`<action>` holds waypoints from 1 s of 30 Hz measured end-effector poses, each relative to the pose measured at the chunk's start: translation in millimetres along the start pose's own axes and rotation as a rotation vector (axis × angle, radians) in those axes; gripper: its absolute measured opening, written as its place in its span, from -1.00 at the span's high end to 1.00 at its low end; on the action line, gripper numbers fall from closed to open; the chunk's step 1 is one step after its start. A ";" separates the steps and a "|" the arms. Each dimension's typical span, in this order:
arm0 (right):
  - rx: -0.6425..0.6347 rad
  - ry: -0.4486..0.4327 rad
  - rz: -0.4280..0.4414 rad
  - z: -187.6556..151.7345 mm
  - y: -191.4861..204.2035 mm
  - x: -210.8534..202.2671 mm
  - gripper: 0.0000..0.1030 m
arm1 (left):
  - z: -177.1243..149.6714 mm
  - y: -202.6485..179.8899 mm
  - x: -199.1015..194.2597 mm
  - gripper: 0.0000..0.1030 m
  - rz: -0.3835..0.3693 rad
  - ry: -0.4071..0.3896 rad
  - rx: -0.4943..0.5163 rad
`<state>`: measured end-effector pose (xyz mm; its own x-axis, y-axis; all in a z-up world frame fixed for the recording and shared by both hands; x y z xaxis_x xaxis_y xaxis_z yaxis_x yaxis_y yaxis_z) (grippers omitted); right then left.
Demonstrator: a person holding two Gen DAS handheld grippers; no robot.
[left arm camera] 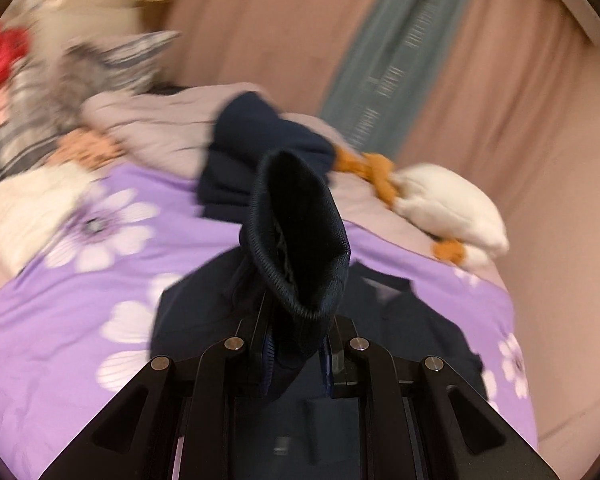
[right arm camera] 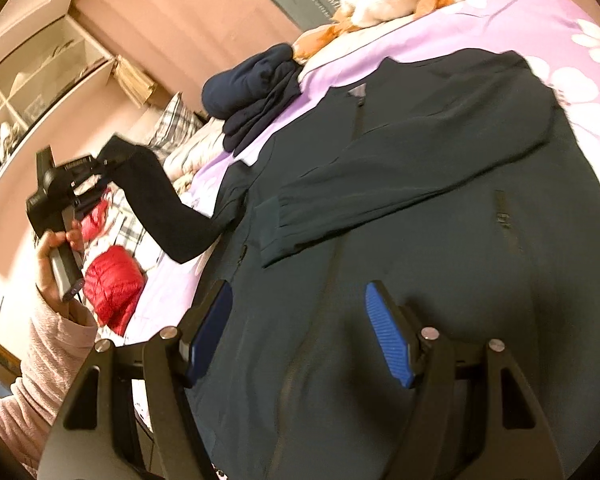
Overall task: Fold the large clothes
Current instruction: 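Lift and fold the held sleeve across the jacket body with the left tool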
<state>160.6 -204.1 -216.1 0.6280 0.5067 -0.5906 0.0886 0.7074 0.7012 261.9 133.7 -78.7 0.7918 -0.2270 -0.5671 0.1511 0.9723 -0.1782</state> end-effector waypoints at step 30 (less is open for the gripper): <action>0.159 -0.097 -0.091 16.1 -75.6 -38.7 -0.42 | -58.4 -222.0 100.2 -0.50 -0.409 0.246 0.379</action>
<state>141.9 -285.1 -239.8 0.6828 0.3891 -0.6184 0.2645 0.6573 0.7057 273.1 -108.2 -142.9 0.4723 -0.5482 -0.6902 0.6500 0.7455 -0.1474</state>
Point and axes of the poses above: each gripper's, at about its wrist camera, not at the fingertips, and x roughly the way its jaws point, y to its left, z to its top, the point moved 1 cm from there along x, roughly the way its jaws point, and after that the axes turned 14 degrees about x, right-handed, at the moved point
